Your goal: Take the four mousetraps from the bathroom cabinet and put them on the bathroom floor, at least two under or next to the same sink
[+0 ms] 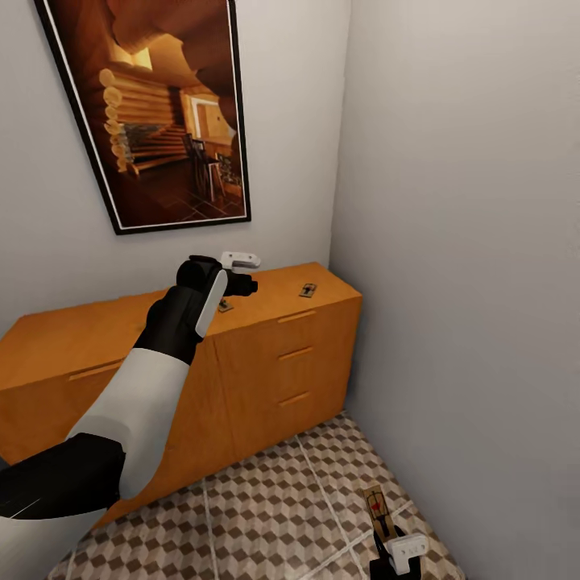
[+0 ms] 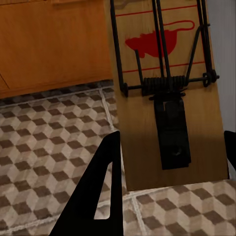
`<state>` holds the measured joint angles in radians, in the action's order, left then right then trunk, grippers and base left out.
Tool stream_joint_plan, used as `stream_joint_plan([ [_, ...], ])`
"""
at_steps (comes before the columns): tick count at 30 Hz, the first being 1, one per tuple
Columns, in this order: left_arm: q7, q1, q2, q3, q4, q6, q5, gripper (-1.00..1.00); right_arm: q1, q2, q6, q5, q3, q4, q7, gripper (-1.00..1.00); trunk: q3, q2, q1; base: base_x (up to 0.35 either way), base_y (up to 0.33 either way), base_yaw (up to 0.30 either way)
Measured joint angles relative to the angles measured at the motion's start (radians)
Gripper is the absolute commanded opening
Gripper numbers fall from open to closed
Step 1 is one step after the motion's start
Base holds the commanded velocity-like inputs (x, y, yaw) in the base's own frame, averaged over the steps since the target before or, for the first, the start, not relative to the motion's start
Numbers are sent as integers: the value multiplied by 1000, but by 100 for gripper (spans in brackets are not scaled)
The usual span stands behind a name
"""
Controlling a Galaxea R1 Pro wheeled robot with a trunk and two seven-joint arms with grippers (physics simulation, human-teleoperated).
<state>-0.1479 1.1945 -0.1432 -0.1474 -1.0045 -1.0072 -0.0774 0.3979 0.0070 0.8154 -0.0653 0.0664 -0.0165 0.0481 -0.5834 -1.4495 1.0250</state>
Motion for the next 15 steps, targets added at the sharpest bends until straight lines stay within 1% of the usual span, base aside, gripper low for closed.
stream_joint_plan([
  [5, 0, 0, 0, 0, 4, 0, 0, 100, 0, 0, 0, -1, 0, 0, 0, -100, 5, 0, 0, -1, 101, -230],
  [15, 0, 0, 0, -1, 5, 0, 0, 100, 0, 0, 0, 0, 0, 0, 0, -100, 15, 0, 0, 0, 13, -230],
])
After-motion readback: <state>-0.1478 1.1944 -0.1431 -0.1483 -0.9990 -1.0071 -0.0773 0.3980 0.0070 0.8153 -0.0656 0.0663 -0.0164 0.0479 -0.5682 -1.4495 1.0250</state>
